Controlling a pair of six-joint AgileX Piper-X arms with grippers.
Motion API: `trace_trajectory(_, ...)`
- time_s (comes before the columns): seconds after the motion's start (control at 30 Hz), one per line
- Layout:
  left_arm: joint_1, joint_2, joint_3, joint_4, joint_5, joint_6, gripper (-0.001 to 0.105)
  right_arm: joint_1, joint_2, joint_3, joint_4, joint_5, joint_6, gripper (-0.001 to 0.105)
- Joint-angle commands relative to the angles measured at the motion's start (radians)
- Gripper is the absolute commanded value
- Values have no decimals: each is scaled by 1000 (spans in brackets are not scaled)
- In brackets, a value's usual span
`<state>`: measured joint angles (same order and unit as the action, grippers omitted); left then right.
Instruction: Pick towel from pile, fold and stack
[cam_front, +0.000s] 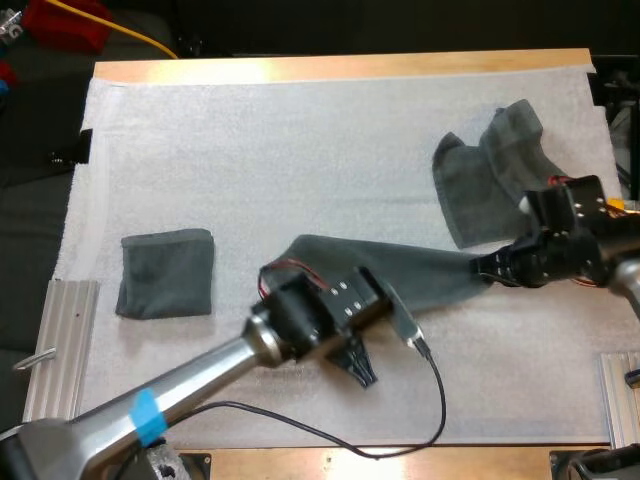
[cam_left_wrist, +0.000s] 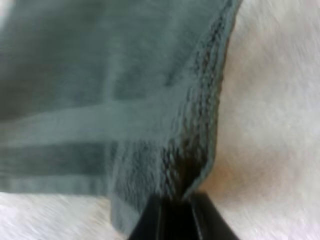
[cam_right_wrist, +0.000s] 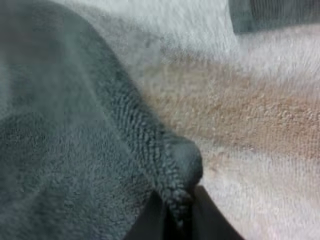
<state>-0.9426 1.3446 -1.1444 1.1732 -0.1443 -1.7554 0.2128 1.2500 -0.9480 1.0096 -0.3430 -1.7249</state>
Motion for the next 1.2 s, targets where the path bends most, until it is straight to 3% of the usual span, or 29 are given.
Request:
trace_trajectory(0.0,13,-26,-32,17,-18,5,0,2,-46,2,24,9,13,1)
trace_trajectory(0.2,35,-82,-143,76,-18,10,0,3,-184,-44,81,2,48,1)
trace_trajectory(0.33,35,-113,-228,118,-18,3,0,76,-258,-166,183,15,64,1)
trace_trajectory(0.43,30,-118,-281,187,-19,-20,0,214,-259,-255,287,146,110,1)
trace_trajectory(0.63,-17,-129,-285,283,-60,-71,0,356,-261,-327,384,238,165,1)
trace_trajectory(0.77,-123,-147,-285,323,-118,-123,0,440,-261,-341,438,243,216,1)
trace_trajectory(0.8,-199,-150,-285,390,-172,-186,0,538,-280,-341,471,249,277,1)
trace_trajectory(1.0,-248,-186,-285,399,-165,-245,0,666,-333,-341,485,258,404,1)
trace_trajectory(1.17,-249,-188,-278,395,-165,-245,0,705,-326,-331,487,256,420,1)
